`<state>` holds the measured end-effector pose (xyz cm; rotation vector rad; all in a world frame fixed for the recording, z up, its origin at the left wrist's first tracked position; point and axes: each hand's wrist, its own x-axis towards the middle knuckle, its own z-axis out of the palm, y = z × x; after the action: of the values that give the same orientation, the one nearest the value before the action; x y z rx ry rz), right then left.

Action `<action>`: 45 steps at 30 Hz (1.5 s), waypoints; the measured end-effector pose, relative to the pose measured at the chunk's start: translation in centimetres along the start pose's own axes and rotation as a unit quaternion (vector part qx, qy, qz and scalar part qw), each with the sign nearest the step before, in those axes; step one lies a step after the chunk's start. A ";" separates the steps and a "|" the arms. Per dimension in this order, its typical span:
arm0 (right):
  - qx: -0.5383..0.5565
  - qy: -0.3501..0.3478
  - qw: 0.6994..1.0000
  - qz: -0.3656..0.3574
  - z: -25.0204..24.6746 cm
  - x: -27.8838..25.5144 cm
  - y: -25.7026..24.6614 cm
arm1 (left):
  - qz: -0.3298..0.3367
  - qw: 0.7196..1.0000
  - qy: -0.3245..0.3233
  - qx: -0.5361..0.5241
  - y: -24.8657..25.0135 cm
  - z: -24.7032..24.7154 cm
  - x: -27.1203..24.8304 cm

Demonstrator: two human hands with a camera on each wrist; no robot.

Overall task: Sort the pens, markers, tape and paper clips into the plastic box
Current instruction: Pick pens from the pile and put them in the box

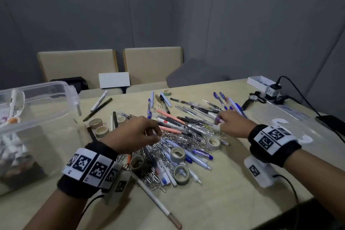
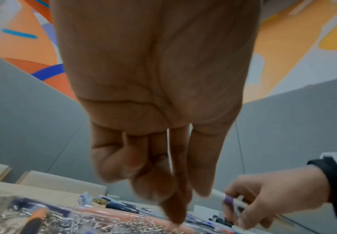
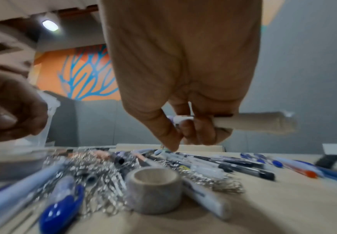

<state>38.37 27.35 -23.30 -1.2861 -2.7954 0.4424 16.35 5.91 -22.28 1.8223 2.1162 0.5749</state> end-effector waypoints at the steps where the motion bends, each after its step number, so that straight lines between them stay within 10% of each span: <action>1: 0.001 0.004 1.000 -0.012 0.4 0.1 -0.6 | -0.002 1.000 -0.005 0.006 -0.1 0.2 0.0; 12: -0.015 -0.034 0.999 0.011 2.7 1.8 -3.0 | -0.005 1.000 0.009 -0.016 -0.7 0.0 -0.8; 21: -0.065 0.084 0.992 -0.068 1.0 0.1 -5.5 | 0.119 0.986 -0.065 0.099 1.0 1.2 -1.7; 29: 0.100 -0.061 0.986 -0.121 0.7 -2.8 -7.9 | 0.176 0.941 -0.208 0.202 1.9 2.2 0.2; 45: 0.005 -0.032 0.997 -0.067 3.4 -3.4 -7.6 | 0.194 0.940 -0.190 0.205 -0.6 1.8 -0.8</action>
<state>34.50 19.28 -24.26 -1.0940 -2.9042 0.4984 16.81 5.21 -24.17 2.3698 1.7104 -0.1607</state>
